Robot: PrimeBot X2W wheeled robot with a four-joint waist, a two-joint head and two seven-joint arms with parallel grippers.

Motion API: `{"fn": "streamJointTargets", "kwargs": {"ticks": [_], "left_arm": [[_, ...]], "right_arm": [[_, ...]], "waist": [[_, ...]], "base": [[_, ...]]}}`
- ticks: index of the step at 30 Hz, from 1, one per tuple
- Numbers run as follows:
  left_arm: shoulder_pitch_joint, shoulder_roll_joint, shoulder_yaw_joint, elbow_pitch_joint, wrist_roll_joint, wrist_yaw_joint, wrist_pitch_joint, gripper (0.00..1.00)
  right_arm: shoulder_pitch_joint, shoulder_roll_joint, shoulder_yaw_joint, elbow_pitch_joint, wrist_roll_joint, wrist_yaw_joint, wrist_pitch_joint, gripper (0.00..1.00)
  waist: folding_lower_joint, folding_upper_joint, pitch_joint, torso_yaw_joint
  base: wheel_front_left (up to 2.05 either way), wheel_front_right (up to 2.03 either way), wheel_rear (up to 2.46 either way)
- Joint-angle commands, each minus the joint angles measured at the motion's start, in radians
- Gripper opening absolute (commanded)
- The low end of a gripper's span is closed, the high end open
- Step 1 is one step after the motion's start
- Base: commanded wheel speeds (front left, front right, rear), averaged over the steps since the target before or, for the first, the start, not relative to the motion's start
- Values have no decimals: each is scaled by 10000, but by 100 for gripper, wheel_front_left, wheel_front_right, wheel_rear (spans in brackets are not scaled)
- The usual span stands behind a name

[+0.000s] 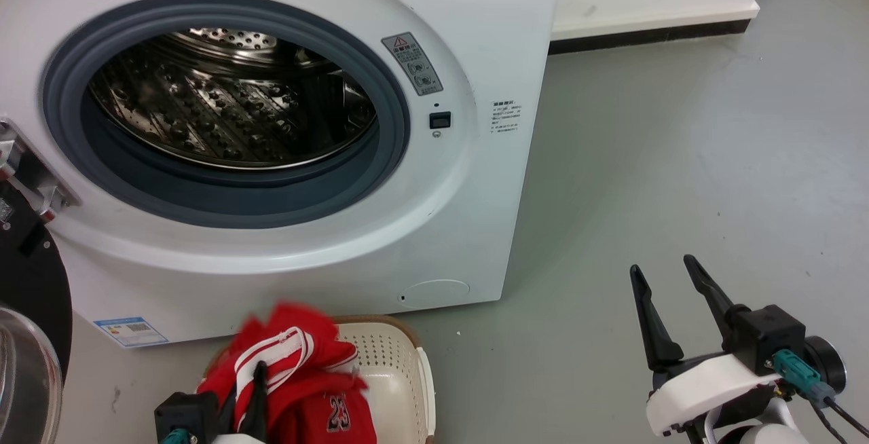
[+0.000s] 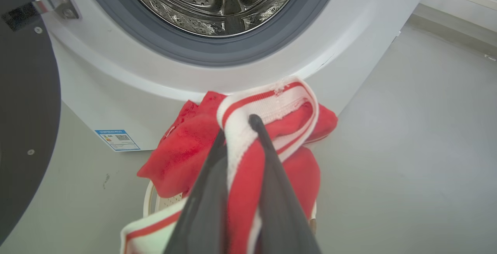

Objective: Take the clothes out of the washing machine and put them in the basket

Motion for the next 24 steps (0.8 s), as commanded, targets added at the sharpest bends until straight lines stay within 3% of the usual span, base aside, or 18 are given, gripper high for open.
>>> {"fn": "streamJointTargets", "kwargs": {"ticks": [1, 14, 24], "left_arm": [[-37, -46, -7, 128, -8, -46, -125, 0], [-1822, -581, 228, 2478, -232, -534, -1167, 0], [-4244, -703, -51, 6038, -245, -1650, -1215, 0]], "right_arm": [[-192, 9, -6, -72, -58, -7, -31, 100], [-1177, 9, 352, -398, -105, -8, -203, 100], [-1901, 9, 345, -190, 81, -8, -591, 100]], "waist": [[1, 0, 240, 3], [1, 0, 2578, -481], [1, 0, 4158, -943]], "base": [[0, 0, 0], [0, 0, 0], [0, 0, 0]]}}
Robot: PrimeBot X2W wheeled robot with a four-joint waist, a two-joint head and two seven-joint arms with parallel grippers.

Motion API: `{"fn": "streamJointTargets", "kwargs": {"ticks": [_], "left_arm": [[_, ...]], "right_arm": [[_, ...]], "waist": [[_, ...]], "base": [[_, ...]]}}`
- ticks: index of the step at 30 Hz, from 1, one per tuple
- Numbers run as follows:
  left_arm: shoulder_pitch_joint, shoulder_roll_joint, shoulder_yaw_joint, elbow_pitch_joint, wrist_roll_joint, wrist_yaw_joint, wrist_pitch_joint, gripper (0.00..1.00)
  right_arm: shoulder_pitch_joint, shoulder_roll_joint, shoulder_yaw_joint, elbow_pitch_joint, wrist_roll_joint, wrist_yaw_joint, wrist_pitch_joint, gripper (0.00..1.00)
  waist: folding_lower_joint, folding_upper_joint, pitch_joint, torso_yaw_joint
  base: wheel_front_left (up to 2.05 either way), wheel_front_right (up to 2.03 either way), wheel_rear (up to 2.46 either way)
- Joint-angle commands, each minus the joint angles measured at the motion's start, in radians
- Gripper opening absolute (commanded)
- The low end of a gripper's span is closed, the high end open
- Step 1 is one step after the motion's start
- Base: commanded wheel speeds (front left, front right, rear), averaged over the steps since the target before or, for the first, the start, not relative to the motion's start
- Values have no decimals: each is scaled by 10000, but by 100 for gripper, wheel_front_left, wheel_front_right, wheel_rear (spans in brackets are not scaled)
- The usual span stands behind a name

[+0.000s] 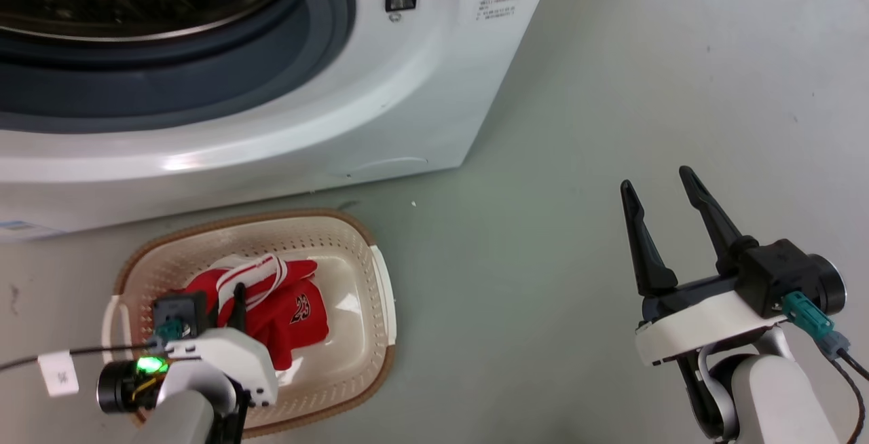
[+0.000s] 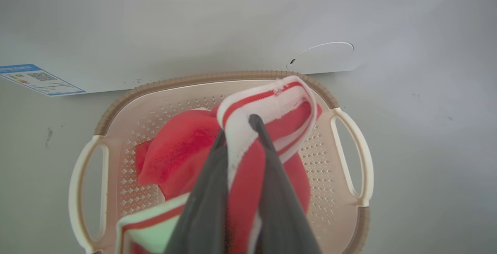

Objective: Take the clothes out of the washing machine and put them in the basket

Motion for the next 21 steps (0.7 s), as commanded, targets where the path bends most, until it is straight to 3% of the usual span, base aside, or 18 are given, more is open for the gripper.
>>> {"fn": "streamJointTargets", "kwargs": {"ticks": [1, 11, 21], "left_arm": [[-451, -49, -62, 414, 45, -152, 12, 0], [-2820, -275, -444, 3847, 186, -1007, 175, 0], [-3504, -213, -151, 6302, -176, -1126, -229, 0]], "right_arm": [[-227, 16, -8, 24, -22, -9, -101, 100], [-754, 14, 183, -19, -19, -10, -286, 100], [-936, 13, 531, -60, 182, -10, -456, 100]], "waist": [[-3, 0, 521, -218], [-3, 0, 1996, -530], [-3, 0, 2753, -1032]], "base": [[0, 0, 0], [0, 0, 0], [0, 0, 0]]}}
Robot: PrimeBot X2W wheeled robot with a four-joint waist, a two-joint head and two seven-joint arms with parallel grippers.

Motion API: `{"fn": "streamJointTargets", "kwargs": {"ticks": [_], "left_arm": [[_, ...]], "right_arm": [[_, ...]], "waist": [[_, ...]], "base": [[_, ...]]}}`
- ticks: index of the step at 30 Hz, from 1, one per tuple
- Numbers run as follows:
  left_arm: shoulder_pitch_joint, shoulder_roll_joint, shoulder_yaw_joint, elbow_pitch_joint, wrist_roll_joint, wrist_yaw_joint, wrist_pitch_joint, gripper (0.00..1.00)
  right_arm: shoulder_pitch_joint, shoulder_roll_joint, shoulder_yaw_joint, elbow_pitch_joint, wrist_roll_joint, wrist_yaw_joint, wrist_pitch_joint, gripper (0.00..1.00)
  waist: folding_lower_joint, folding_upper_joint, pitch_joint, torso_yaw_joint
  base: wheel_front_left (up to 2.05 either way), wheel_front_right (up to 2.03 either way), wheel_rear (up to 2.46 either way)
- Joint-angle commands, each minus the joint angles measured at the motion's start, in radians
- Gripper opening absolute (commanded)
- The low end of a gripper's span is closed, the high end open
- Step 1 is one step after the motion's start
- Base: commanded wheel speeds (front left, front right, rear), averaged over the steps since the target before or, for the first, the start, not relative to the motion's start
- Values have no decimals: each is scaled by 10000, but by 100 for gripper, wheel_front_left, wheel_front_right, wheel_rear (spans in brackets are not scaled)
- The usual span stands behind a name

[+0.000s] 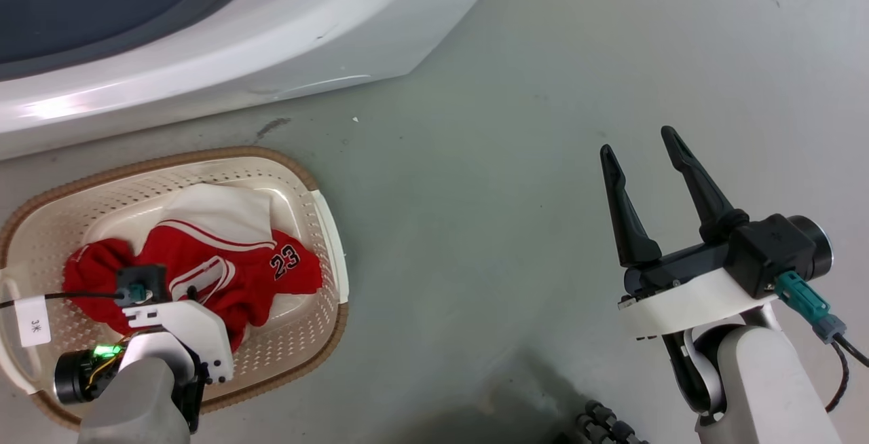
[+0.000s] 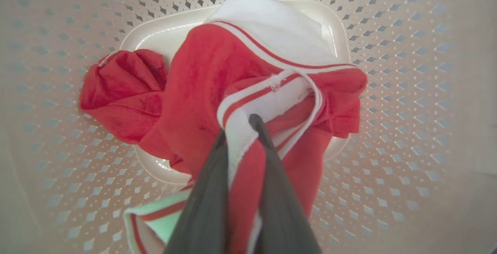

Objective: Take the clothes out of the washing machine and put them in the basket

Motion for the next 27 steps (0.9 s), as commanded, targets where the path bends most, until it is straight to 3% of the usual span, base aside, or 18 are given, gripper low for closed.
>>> {"fn": "streamJointTargets", "kwargs": {"ticks": [1, 6, 7, 8, 9, 10, 27], "left_arm": [[-177, 54, 52, 194, -58, -25, -101, 0], [-268, 34, 40, 529, -113, -68, -190, 0], [-275, -2, 39, 569, -137, -76, -214, 31], [-267, -64, 45, 609, -174, -93, -223, 48], [-242, -133, 87, 639, -245, -142, -228, 48], [-187, -212, 133, 669, -329, -260, -217, 100], [1908, -1063, 22, 901, -698, -585, -192, 100]], "right_arm": [[-135, 13, 45, -67, 70, -10, -57, 100], [-90, 13, 53, -75, 82, -10, -106, 100], [-69, 13, 55, -34, 81, -10, -106, 100], [-47, 13, 58, 10, 76, -10, -95, 100], [-33, 14, 75, 41, 85, -10, -74, 100], [-28, 13, 105, 90, 116, -10, -50, 100], [900, 10, 139, 603, -56, -10, 460, 100]], "waist": [[-2, 0, 147, -124], [-2, 0, 170, -136], [-2, 0, 121, -121], [-2, 0, 45, -103], [-2, 0, -38, -83], [-2, 0, -145, -65], [-2, 0, -3947, 291]], "base": [[0, 0, 0], [0, 0, 0], [0, 0, 0], [0, 0, 0], [0, 0, 0], [0, 0, 0], [0, 0, 0]]}}
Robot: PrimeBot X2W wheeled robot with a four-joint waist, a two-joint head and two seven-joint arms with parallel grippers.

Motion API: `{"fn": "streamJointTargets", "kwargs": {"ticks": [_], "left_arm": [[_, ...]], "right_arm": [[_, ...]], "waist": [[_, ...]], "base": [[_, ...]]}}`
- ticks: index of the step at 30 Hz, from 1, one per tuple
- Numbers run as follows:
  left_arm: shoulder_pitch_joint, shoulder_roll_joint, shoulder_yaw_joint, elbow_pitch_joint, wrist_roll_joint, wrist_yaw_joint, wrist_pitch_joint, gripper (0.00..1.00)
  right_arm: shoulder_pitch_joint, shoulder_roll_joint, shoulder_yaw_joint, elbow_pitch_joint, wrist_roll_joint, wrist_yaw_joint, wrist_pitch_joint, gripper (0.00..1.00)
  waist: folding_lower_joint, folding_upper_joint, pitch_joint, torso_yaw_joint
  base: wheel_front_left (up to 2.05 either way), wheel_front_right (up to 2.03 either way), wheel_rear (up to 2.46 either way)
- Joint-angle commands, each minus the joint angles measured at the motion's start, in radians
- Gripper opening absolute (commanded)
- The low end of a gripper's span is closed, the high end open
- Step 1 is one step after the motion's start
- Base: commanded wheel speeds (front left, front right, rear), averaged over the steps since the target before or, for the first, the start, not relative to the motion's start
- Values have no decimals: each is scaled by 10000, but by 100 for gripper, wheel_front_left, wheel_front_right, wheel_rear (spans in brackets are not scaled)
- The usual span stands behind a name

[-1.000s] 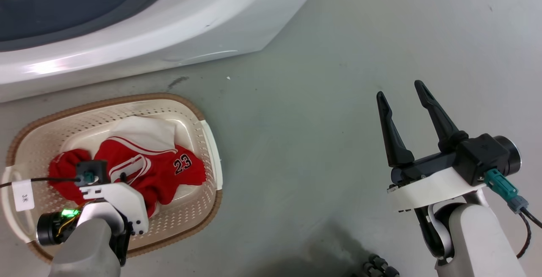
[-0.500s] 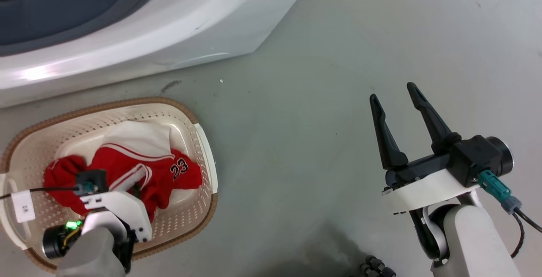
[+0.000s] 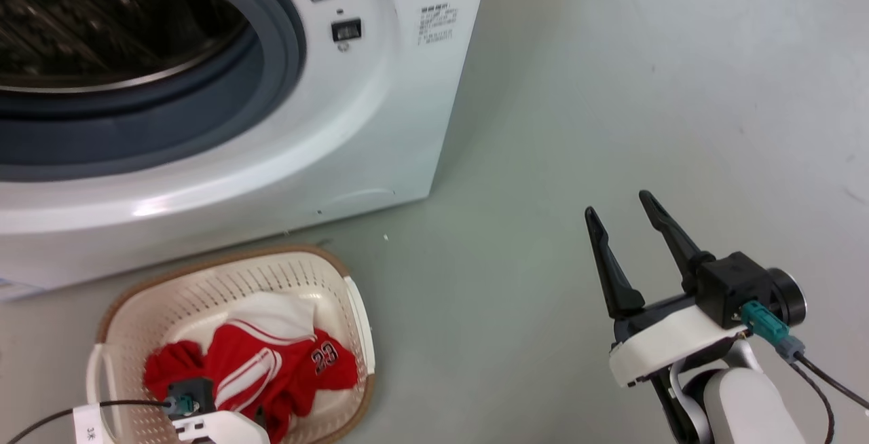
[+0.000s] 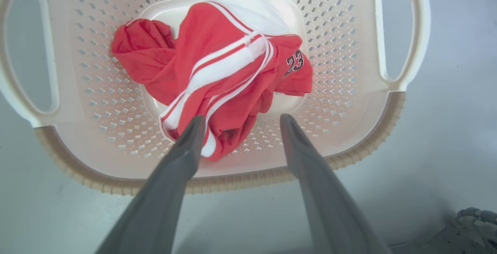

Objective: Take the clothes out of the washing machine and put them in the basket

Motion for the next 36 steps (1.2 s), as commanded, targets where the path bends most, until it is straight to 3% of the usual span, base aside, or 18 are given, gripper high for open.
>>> {"fn": "streamJointTargets", "kwargs": {"ticks": [1, 9, 13, 23, 36], "left_arm": [[118, -76, 47, -2, -58, -33, -73, 100], [473, -267, 150, -317, -110, -73, -411, 100], [592, -95, 369, -1075, -1, 16, -447, 100], [1221, 58, 1317, -4706, 1249, 701, -436, 100], [2224, 74, 2530, -9686, 2906, 1265, -438, 100]], "right_arm": [[186, 6, -37, 37, 16, -10, 42, 100], [899, 7, -299, -136, -95, -9, 408, 100], [1170, 7, -380, -263, -128, -10, 577, 100], [1532, 7, -643, -434, -182, -10, 758, 100], [1841, 7, -778, -581, -201, -10, 839, 100]], "waist": [[1, 0, -1047, 247], [1, 0, -2327, 852], [1, 0, -2703, 1147], [1, 0, -3238, 1809], [1, 0, -3694, 2224]], "base": [[0, 0, 0], [0, 0, 0], [0, 0, 0], [0, 0, 0], [0, 0, 0]]}}
